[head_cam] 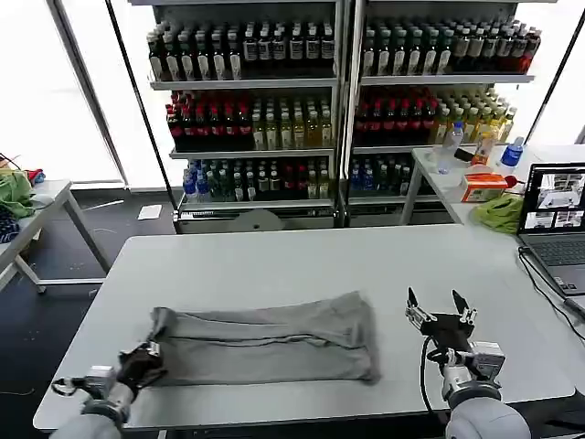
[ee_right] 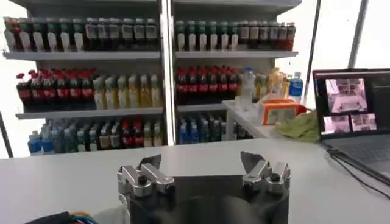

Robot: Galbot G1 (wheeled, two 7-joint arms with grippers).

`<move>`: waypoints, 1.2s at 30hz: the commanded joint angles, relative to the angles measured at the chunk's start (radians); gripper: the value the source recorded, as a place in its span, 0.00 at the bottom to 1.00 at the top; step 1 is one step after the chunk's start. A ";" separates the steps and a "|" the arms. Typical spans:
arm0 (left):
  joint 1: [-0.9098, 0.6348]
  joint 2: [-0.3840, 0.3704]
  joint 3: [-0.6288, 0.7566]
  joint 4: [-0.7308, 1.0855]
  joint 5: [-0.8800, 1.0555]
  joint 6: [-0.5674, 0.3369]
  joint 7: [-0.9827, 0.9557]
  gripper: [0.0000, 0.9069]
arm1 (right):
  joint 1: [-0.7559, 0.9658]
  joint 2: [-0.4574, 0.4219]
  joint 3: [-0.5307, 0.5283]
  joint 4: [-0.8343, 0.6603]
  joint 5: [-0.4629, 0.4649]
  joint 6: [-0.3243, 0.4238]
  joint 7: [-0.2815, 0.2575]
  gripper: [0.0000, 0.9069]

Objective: Fold and organize the clothes.

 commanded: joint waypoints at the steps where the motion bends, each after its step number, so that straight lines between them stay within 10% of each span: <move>1: 0.005 0.320 -0.363 0.137 -0.142 -0.013 0.000 0.00 | 0.015 0.001 -0.016 -0.008 0.000 0.001 -0.001 1.00; 7: 0.003 0.416 -0.430 0.128 -0.133 0.001 0.008 0.00 | 0.028 0.008 -0.023 -0.014 -0.002 0.001 -0.001 1.00; 20: -0.016 0.093 -0.031 -0.077 0.083 0.006 0.027 0.00 | -0.023 0.021 -0.001 0.023 -0.010 0.006 -0.001 1.00; 36: -0.090 -0.004 0.342 -0.092 0.128 0.090 -0.008 0.00 | -0.101 0.043 0.051 0.069 -0.011 0.016 0.005 1.00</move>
